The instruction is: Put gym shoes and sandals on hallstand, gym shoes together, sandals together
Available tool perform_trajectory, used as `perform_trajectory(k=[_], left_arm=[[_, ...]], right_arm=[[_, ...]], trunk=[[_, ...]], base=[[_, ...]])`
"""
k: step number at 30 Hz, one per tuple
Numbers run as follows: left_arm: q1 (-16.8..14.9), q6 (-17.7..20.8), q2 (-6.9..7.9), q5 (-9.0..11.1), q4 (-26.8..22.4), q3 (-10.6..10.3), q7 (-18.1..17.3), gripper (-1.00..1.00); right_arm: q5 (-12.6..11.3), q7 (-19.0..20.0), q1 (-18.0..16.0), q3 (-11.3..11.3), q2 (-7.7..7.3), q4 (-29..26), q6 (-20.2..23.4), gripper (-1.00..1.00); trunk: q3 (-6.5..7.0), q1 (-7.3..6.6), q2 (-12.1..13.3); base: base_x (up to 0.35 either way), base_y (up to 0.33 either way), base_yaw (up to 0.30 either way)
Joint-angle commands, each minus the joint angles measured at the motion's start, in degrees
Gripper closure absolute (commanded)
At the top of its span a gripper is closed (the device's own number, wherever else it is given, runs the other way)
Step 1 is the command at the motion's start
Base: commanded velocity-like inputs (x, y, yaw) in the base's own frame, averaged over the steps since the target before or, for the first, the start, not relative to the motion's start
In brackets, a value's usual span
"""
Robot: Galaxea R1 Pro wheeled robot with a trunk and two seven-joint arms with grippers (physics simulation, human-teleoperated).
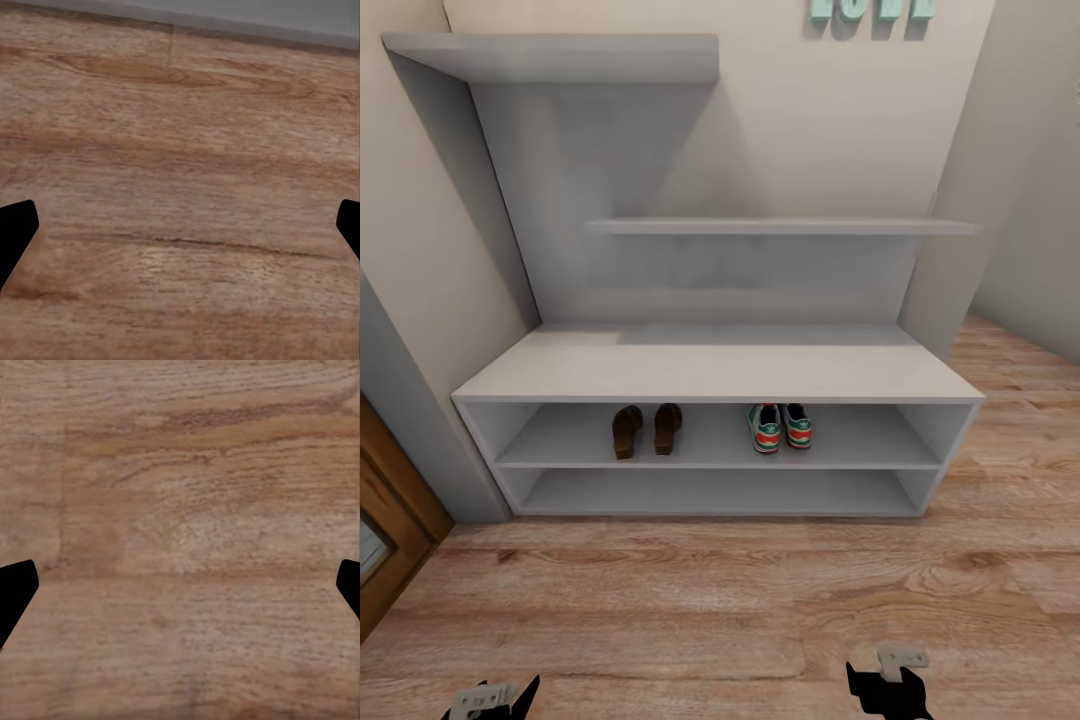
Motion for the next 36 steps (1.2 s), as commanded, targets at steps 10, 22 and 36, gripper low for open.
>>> perform_trajectory(k=[10,22,36], left_arm=[[-0.05,-0.18,-0.19,-0.43,0.59,1.30,-0.43,-1.00],[-0.05,-0.29,-0.19,-0.35,2.23,1.32,-0.43,-1.00],[-0.05,-0.27,-0.45,-0.52,4.23,1.26,-0.51,-1.00]], right_arm=[[0.52,-0.19,3.19,-0.38,0.22,0.10,-0.02,-1.00],[0.52,-0.18,4.79,-0.38,0.58,0.13,0.08,-1.00],[0.52,-0.18,4.93,-0.38,0.60,0.13,0.12,-1.00]], trunk=[[2.18,-0.27,0.12],[4.46,-2.32,3.77],[6.97,-5.40,9.38]], base=[[0.000,0.000,0.000],[0.000,0.000,0.000],[0.000,0.000,0.000]])
